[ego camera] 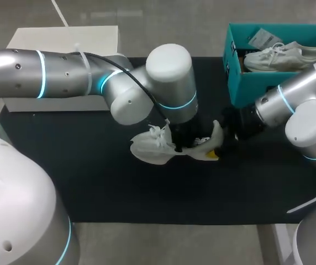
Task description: Take the shoe out of the shoebox, open the shoe tongue, remove and reinsert the insole, then place the shoe into the shoebox
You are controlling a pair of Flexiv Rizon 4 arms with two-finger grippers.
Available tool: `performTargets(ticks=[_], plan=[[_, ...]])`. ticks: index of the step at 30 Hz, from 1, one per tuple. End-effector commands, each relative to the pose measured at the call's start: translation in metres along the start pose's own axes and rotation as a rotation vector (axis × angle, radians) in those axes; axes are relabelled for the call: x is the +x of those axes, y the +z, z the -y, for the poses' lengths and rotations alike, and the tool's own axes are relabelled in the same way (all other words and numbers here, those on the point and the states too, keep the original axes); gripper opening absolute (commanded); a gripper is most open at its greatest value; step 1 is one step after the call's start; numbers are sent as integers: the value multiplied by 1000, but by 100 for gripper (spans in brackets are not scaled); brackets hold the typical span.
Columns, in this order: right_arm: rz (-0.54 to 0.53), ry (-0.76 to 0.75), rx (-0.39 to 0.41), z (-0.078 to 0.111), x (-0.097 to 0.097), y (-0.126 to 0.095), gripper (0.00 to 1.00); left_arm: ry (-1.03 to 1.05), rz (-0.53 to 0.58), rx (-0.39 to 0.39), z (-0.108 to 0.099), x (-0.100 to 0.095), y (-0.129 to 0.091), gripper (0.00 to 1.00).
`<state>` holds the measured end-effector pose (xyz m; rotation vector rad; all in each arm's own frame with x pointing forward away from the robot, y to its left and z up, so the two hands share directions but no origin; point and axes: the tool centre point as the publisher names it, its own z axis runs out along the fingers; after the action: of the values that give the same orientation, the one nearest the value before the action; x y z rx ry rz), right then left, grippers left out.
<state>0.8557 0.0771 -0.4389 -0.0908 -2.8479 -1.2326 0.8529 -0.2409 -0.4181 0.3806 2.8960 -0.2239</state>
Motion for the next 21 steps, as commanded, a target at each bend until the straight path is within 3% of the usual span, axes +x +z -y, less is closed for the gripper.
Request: performTargets(ticks=[1, 7, 14, 16, 21], plan=[[-2, 1, 0, 2, -1, 5, 0, -7, 57, -28, -3, 7, 49, 36], [-2, 1, 0, 2, -1, 5, 0, -20, 48, -52, -5, 9, 59, 30], [-2, 1, 0, 2, -1, 5, 0, -90, 1, -72, -10, 9, 71, 34], [-2, 1, 0, 2, -1, 5, 0, -96, -7, -66, -10, 9, 70, 0], [-2, 1, 0, 2, -1, 5, 0, -110, -23, -46, -11, 10, 57, 0]])
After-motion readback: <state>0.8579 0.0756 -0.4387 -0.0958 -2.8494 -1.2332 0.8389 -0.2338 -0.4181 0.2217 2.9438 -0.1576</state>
